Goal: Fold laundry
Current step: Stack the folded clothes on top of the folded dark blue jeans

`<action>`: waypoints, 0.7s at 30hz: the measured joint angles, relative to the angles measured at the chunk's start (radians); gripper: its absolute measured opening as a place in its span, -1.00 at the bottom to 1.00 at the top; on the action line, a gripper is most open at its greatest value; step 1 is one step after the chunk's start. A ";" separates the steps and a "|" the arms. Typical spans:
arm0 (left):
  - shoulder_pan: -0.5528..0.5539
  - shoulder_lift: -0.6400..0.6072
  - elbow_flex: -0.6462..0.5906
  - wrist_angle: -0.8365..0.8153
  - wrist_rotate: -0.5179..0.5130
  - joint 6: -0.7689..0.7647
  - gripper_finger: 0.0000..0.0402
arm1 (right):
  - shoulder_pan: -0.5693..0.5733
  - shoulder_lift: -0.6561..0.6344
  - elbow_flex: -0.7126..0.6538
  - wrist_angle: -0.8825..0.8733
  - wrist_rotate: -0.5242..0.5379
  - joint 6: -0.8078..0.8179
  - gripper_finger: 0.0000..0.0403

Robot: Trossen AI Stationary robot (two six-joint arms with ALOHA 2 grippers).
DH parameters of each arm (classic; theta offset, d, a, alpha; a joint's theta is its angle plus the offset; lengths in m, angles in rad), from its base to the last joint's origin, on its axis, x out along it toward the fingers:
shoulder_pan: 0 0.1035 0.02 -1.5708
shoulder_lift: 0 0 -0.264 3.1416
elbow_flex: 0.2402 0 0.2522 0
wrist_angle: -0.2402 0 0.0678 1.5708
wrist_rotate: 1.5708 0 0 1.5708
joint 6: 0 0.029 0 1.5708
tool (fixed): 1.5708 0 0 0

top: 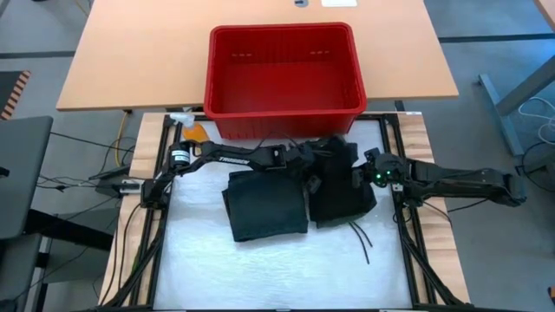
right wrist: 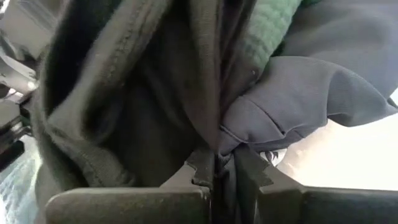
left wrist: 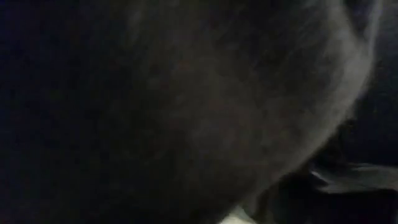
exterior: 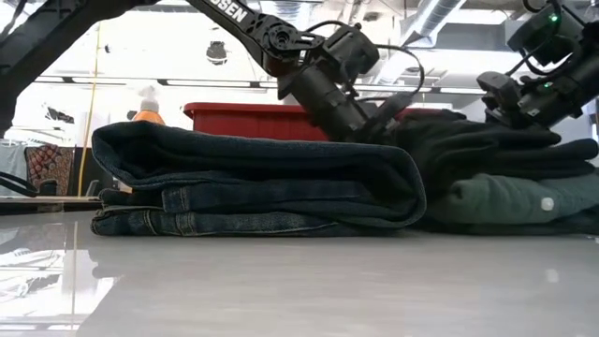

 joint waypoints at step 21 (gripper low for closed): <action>-0.026 0.018 0.030 -0.187 0.002 -0.107 0.46 | -0.002 0.001 -0.003 0.021 0.021 -0.047 -0.76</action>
